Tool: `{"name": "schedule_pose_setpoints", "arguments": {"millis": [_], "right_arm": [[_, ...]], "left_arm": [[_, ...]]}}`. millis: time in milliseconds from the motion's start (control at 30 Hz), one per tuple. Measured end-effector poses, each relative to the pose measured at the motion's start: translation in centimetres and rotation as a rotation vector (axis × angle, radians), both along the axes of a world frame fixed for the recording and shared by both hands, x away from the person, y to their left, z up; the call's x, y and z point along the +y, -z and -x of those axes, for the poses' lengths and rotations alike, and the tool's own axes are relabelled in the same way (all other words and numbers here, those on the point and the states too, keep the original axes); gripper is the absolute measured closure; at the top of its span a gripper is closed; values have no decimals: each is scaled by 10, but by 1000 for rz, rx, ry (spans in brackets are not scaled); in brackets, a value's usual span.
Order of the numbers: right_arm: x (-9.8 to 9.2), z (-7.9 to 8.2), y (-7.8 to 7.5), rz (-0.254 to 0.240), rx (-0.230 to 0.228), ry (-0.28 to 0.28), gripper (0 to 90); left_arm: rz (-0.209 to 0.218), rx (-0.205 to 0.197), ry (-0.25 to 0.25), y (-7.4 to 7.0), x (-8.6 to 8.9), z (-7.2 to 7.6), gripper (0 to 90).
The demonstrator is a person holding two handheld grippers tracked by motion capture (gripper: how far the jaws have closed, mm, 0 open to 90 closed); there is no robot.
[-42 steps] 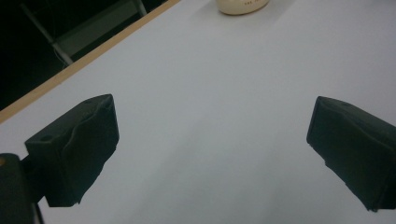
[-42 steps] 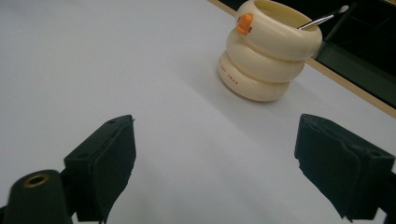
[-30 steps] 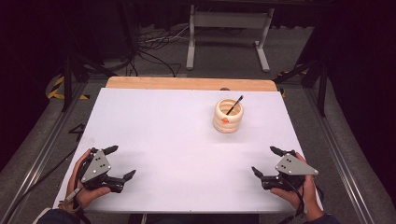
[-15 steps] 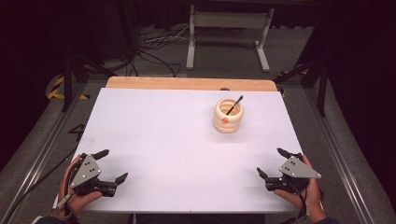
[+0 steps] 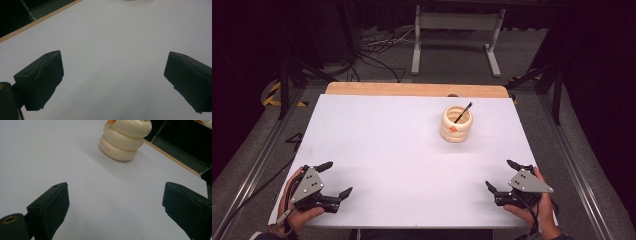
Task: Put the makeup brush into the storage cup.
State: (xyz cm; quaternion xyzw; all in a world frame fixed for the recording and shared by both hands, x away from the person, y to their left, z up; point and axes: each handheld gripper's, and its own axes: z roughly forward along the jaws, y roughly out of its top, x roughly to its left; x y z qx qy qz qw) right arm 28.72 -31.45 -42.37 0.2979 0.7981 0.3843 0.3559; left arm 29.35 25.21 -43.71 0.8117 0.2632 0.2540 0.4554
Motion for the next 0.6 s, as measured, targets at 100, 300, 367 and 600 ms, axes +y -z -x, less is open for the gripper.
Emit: {"name": "schedule_pose_setpoints", "arguments": {"millis": [100,300,367,600], "right_arm": [[1,-2,1,1,4,-3,81],[1,-4,3,22,8,2,82],[1,-2,2,14,-1,-1,83],[1,-3,2,4,3,-4,83]], "left_arm": [[3,7,1,1,0,-1,31],[2,16,-7,3,0,-3,32],[2,14,-5,2,0,-2,33],[3,17,-8,2,-1,-3,35]]}}
